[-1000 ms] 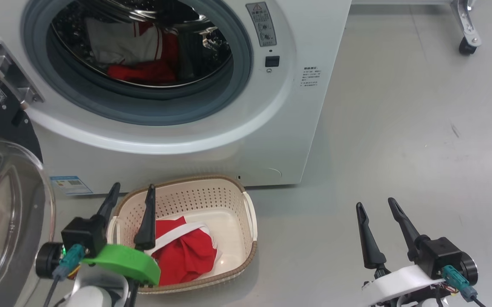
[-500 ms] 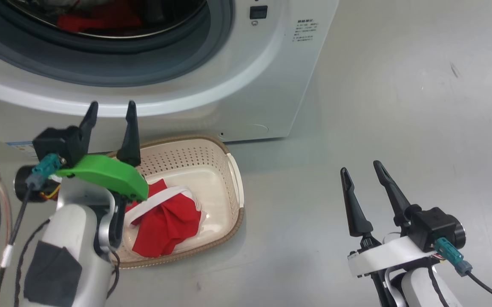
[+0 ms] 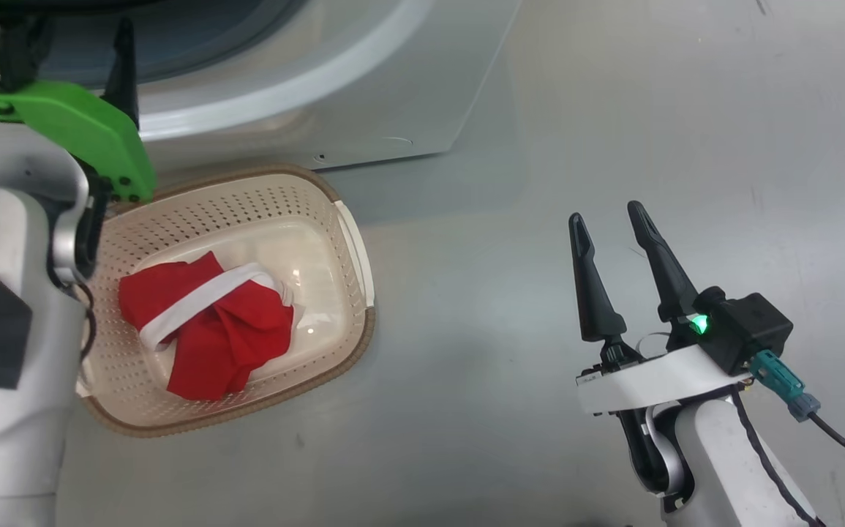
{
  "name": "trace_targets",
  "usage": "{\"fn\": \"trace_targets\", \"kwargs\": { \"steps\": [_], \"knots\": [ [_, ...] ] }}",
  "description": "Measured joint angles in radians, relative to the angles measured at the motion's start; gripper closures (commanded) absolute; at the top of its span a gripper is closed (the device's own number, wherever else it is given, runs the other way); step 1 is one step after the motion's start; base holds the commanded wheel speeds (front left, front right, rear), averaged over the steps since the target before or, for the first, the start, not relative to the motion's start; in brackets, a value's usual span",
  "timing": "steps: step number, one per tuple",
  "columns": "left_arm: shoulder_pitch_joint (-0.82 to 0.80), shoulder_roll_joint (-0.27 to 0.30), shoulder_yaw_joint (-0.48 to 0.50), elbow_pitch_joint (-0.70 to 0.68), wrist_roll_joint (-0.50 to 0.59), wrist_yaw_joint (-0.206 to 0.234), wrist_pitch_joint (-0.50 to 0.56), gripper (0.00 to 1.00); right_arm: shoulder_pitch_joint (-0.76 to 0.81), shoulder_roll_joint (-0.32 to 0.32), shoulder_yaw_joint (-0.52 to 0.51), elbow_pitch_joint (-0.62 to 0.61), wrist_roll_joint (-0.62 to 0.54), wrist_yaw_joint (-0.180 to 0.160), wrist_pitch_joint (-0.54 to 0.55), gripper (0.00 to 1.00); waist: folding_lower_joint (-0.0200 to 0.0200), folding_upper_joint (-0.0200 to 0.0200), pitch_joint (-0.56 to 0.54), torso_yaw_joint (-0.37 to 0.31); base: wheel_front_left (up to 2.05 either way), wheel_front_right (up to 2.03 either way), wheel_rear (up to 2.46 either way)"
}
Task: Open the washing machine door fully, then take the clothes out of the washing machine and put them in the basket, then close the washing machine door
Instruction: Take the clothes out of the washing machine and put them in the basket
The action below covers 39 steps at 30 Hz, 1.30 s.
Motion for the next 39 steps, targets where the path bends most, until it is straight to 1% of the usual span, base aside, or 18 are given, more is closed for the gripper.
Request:
{"fn": "trace_targets", "kwargs": {
  "steps": [6, 9, 12, 14, 15, 19, 20, 26, 28, 32, 34, 39],
  "knots": [
    [-0.122, 0.046, 0.001, 0.073, 0.019, -0.009, 0.085, 0.0, -0.051, 0.0, 0.031, -0.001, 0.03, -0.015, 0.0, 0.0, 0.0, 0.0, 0.063, -0.047, 0.0, 0.0, 0.0],
    [-0.181, 0.073, 0.001, 0.105, 0.033, -0.013, 0.122, 0.0, -0.072, -0.001, 0.045, -0.002, 0.051, -0.016, 0.0, 0.0, 0.0, 0.0, 0.087, -0.072, 0.0, 0.0, 0.0],
    [-0.227, 0.108, 0.002, 0.133, 0.047, -0.017, 0.151, 0.0, -0.086, -0.001, 0.058, -0.002, 0.069, -0.018, 0.0, 0.0, 0.0, 0.0, 0.106, -0.097, 0.0, 0.0, 0.0],
    [-0.258, 0.132, 0.002, 0.151, 0.068, -0.021, 0.169, 0.0, -0.09, -0.001, 0.065, -0.002, 0.078, -0.025, 0.0, 0.0, 0.0001, 0.0, 0.118, -0.113, 0.0, 0.0, 0.0],
    [-0.288, 0.16, 0.0, 0.166, 0.086, -0.026, 0.182, 0.0, -0.094, -0.001, 0.074, -0.002, 0.086, -0.025, 0.0, 0.0, 0.0001, 0.0, 0.128, -0.128, 0.0, 0.0, 0.0],
    [-0.336, 0.2, -0.001, 0.188, 0.105, -0.034, 0.204, 0.0, -0.108, -0.001, 0.087, -0.002, 0.098, -0.027, 0.0, 0.0, 0.0001, 0.0, 0.148, -0.156, 0.0, 0.0, 0.0],
    [-0.348, 0.21, -0.006, 0.192, 0.113, -0.036, 0.21, 0.0, -0.11, 0.0, 0.092, -0.002, 0.105, -0.034, 0.0, 0.0, 0.0001, 0.0, 0.152, -0.162, 0.0, 0.0, 0.0],
    [-0.413, 0.272, -0.022, 0.221, 0.161, -0.051, 0.245, 0.0, -0.13, 0.0, 0.102, -0.005, 0.121, -0.035, 0.0, 0.0, 0.0, 0.0, 0.179, -0.195, 0.0, 0.0, 0.0],
    [-0.434, 0.284, -0.027, 0.228, 0.166, -0.054, 0.257, 0.0, -0.132, 0.0, 0.104, -0.006, 0.125, -0.041, 0.0, 0.0, 0.0, 0.0, 0.188, -0.202, 0.0, 0.0, 0.0],
    [-0.474, 0.316, -0.033, 0.248, 0.187, -0.075, 0.286, 0.0, -0.143, 0.0, 0.107, -0.007, 0.129, -0.044, 0.0, 0.0, 0.0, 0.0, 0.205, -0.214, 0.0, 0.0, 0.0],
    [-0.494, 0.321, -0.032, 0.254, 0.186, -0.077, 0.291, 0.0, -0.145, 0.0, 0.105, -0.012, 0.138, -0.051, 0.0, 0.0, 0.0, 0.0, 0.213, -0.217, 0.0, 0.0, 0.0],
    [-0.527, 0.333, -0.036, 0.285, 0.192, -0.089, 0.328, 0.0, -0.154, 0.0, 0.098, -0.014, 0.138, -0.051, 0.0, 0.0, 0.0, 0.0, 0.226, -0.216, 0.0, 0.0, 0.0]
  ]
}}
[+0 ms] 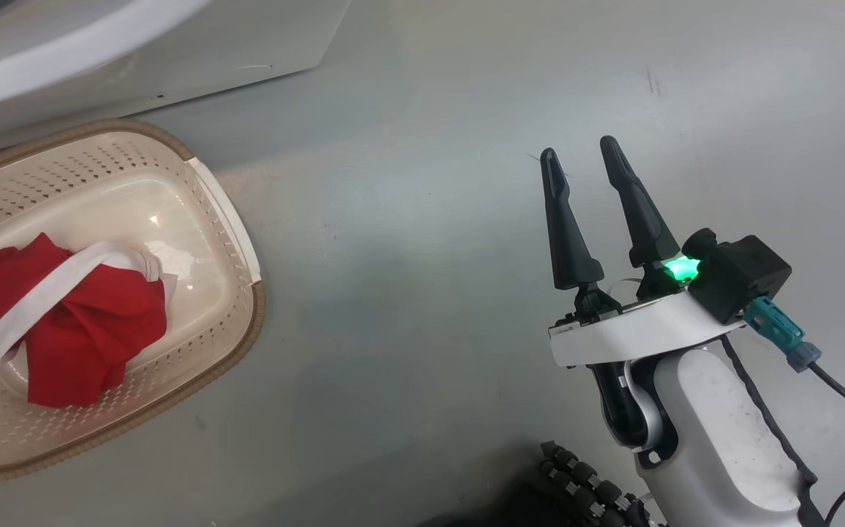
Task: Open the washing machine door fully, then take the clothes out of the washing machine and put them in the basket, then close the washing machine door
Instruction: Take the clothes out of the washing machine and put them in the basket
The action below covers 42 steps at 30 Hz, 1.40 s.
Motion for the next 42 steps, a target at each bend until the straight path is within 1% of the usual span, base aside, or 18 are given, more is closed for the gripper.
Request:
{"fn": "trace_targets", "kwargs": {
  "steps": [5, 10, 11, 12, 13, 15, 16, 17, 23, 25, 30, 34, 36, 42],
  "knots": [
    [-0.007, 0.018, -0.006, 0.036, 0.01, -0.016, 0.039, 0.0, -0.013, 0.0, 0.002, 0.001, 0.0, 0.0, 0.0, 0.0, 0.0, 0.0, 0.008, 0.005, 0.0, 0.0, 0.0],
    [-0.018, 0.019, -0.003, 0.07, 0.007, -0.017, 0.078, 0.0, -0.017, 0.0, 0.005, 0.002, -0.001, -0.002, 0.0, 0.0, -0.0001, 0.0, 0.012, 0.007, 0.0, 0.0, 0.0],
    [-0.022, 0.019, -0.003, 0.073, 0.007, -0.017, 0.082, 0.15, -0.017, 0.0, 0.005, 0.002, -0.001, -0.002, 0.0, 0.0, -0.0001, 0.0, 0.013, 0.008, 0.0, 0.0, 0.0],
    [-0.027, 0.019, -0.003, 0.075, 0.007, -0.017, 0.083, 0.39, -0.019, 0.0, 0.005, 0.002, -0.001, -0.004, 0.0, 0.0, 0.0, 0.0, 0.013, 0.008, 0.0, 0.0, 0.0],
    [-0.032, 0.019, -0.003, 0.079, 0.007, -0.017, 0.089, 0.53, -0.02, 0.0, 0.006, 0.002, -0.001, -0.008, 0.0, 0.0, 0.0, 0.0, 0.014, 0.009, 0.0, 0.0, 0.0],
    [-0.039, 0.019, -0.003, 0.086, 0.006, -0.024, 0.092, 0.53, -0.025, 0.0, 0.007, 0.003, -0.001, -0.008, 0.0, 0.0, 0.0, 0.0, 0.016, 0.01, 0.0, 0.0, 0.0],
    [-0.04, 0.019, -0.003, 0.09, 0.002, -0.024, 0.092, 0.9, -0.028, 0.0, 0.007, 0.003, -0.001, -0.008, 0.0, 0.0, 0.0, 0.0, 0.016, 0.01, 0.0, 0.0, 0.0],
    [-0.042, 0.019, -0.003, 0.094, -0.001, -0.025, 0.095, 1.0, -0.031, 0.0, 0.007, 0.003, -0.001, -0.009, 0.0, 0.0, 0.0, 0.0, 0.017, 0.01, 0.0, 0.0, 0.0],
    [-0.045, 0.016, -0.001, 0.102, -0.01, -0.027, 0.101, 1.0, -0.032, 0.0, 0.007, 0.005, -0.001, -0.009, 0.0, 0.0, 0.0, 0.0, 0.019, 0.011, 0.0, 0.0, 0.0],
    [-0.052, 0.007, 0.013, 0.107, -0.026, -0.029, 0.097, 1.0, -0.035, 0.0, 0.007, 0.007, -0.001, -0.009, 0.0, 0.0, -0.0001, 0.0, 0.019, 0.011, 0.0, 0.0, 0.0],
    [-0.052, -0.022, 0.039, 0.118, -0.061, -0.029, 0.049, 1.0, -0.041, 0.0, 0.002, 0.01, -0.003, -0.01, 0.0, 0.0, -0.0001, 0.0, 0.013, 0.014, 0.0, 0.0, 0.0],
    [-0.051, -0.064, 0.066, 0.119, -0.098, -0.023, -0.006, 1.0, -0.041, 0.0, -0.008, 0.015, -0.011, -0.01, 0.0, 0.0, -0.0001, 0.0, 0.005, 0.022, 0.0, 0.0, 0.0],
    [-0.05, -0.07, 0.068, 0.119, -0.108, -0.023, -0.02, 1.0, -0.041, 0.0, -0.009, 0.016, -0.012, -0.01, 0.0, 0.0, -0.0001, 0.0, 0.003, 0.024, 0.0, 0.0, 0.0],
    [-0.019, -0.116, 0.086, 0.119, -0.137, -0.023, -0.11, 1.0, -0.041, -0.001, -0.021, 0.021, -0.029, -0.01, 0.0, 0.0, 0.0, 0.0, -0.015, 0.04, 0.0, 0.0, 0.0]
  ]
}}
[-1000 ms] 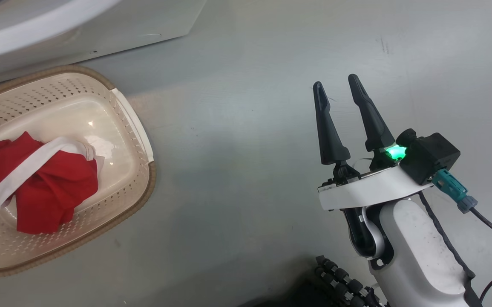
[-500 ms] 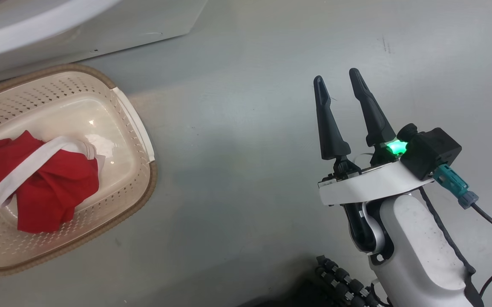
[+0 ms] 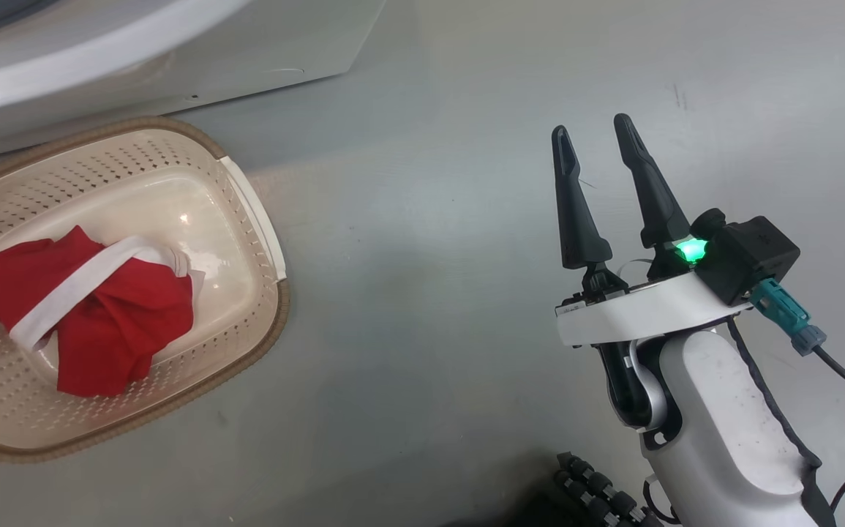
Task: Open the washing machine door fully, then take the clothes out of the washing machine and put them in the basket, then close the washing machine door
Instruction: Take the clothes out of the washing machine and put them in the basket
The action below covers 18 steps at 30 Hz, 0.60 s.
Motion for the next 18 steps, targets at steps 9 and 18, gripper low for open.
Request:
{"fn": "trace_targets", "kwargs": {
  "steps": [9, 18],
  "knots": [
    [0.059, -0.045, 0.02, -0.022, -0.03, 0.0, -0.165, 1.0, 0.001, 0.0, -0.013, 0.014, -0.03, 0.0, 0.0, 0.0, 0.0, 0.0, -0.036, 0.026, 0.0, 0.0, 0.0],
    [0.161, -0.104, 0.009, -0.03, -0.036, -0.006, -0.318, 1.0, 0.016, -0.002, -0.043, 0.036, -0.058, 0.0, 0.0, 0.0, 0.0, 0.0, -0.083, 0.061, 0.0, 0.0, 0.0]
  ]
}}
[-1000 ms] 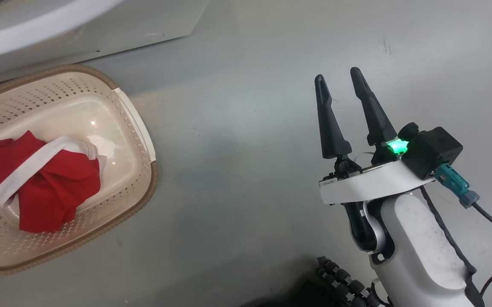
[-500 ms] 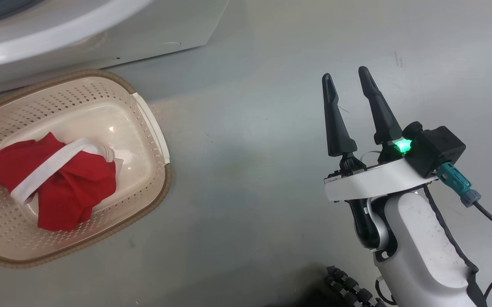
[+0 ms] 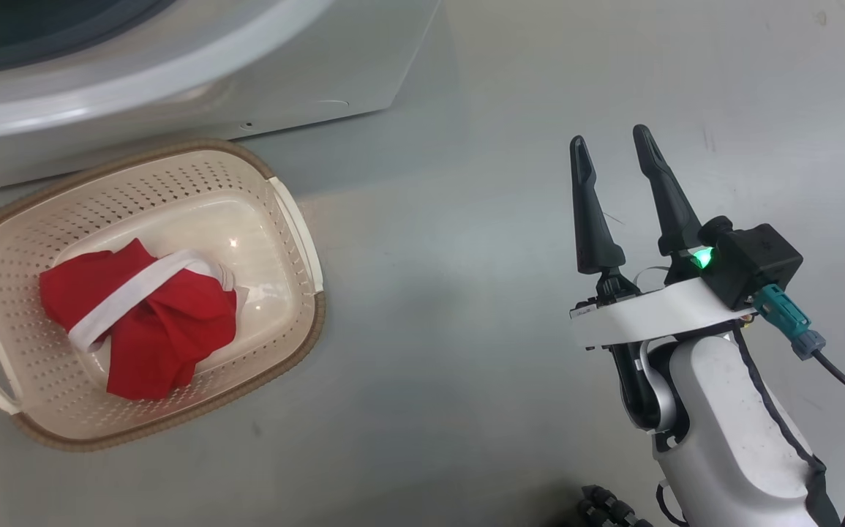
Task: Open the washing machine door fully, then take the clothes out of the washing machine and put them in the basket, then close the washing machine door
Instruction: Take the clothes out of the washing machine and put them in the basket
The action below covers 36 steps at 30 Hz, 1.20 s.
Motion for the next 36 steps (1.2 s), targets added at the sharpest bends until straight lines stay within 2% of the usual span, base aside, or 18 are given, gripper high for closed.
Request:
{"fn": "trace_targets", "kwargs": {
  "steps": [11, 20, 26, 36],
  "knots": [
    [0.126, -0.067, -0.01, -0.055, 0.0, -0.004, -0.198, 1.0, 0.053, 0.0, -0.02, 0.023, -0.042, 0.002, 0.0, 0.0, 0.0, 0.0, -0.092, 0.038, 0.0, 0.0, 0.0],
    [0.246, -0.103, -0.004, -0.096, -0.008, 0.006, -0.32, 1.0, 0.112, 0.0, -0.037, 0.047, -0.058, 0.007, 0.0, 0.0, 0.0, 0.0, -0.182, 0.062, 0.0, 0.0, 0.0],
    [0.323, -0.128, -0.004, -0.142, -0.011, 0.016, -0.331, 1.0, 0.159, 0.0, -0.05, 0.061, -0.068, 0.012, 0.0, 0.0, 0.0, 0.0, -0.25, 0.079, 0.0, 0.0, 0.0],
    [0.418, -0.134, -0.005, -0.265, -0.002, 0.037, -0.344, 1.0, 0.23, 0.0, -0.065, 0.08, -0.095, 0.024, 0.0, 0.0, 0.0, 0.0, -0.368, 0.109, 0.0, 0.0, 0.0]
  ]
}}
